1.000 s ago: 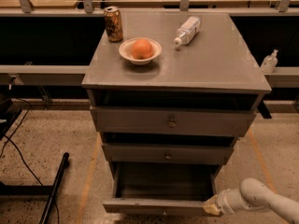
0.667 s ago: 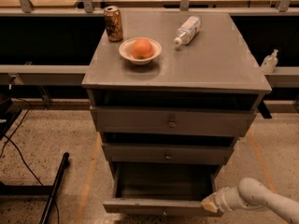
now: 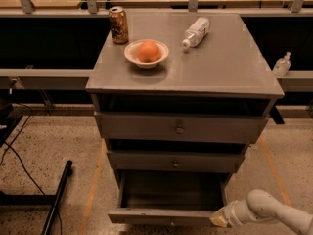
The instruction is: Close bottom drawer
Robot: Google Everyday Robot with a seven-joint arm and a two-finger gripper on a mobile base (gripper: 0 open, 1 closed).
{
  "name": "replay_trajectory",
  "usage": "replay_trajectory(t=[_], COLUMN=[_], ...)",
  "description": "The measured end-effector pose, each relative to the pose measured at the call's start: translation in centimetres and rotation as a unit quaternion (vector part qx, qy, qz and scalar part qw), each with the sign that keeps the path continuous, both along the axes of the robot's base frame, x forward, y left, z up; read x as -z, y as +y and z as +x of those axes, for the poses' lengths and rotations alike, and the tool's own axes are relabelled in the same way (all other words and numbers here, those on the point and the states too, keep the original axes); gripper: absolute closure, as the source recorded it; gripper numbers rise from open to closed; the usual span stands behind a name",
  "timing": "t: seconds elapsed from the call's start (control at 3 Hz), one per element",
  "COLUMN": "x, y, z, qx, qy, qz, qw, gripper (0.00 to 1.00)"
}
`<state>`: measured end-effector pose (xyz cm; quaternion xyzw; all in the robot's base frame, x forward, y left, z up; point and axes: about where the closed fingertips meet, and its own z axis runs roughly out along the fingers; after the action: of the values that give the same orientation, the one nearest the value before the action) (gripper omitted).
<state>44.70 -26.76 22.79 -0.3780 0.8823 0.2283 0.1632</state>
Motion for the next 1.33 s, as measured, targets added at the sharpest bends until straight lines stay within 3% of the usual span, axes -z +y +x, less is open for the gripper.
replay_trajectory(t=[0.67,1.33], x=[3.2,6.9], y=[-0.4,2.2], z=[-3.3,-3.4], qx=[-0.016,-0.050], qy=[0.002,-0.003], qz=[-0.012,-0.044], qw=[0.9998,0.9978], gripper=[1.00,1.00])
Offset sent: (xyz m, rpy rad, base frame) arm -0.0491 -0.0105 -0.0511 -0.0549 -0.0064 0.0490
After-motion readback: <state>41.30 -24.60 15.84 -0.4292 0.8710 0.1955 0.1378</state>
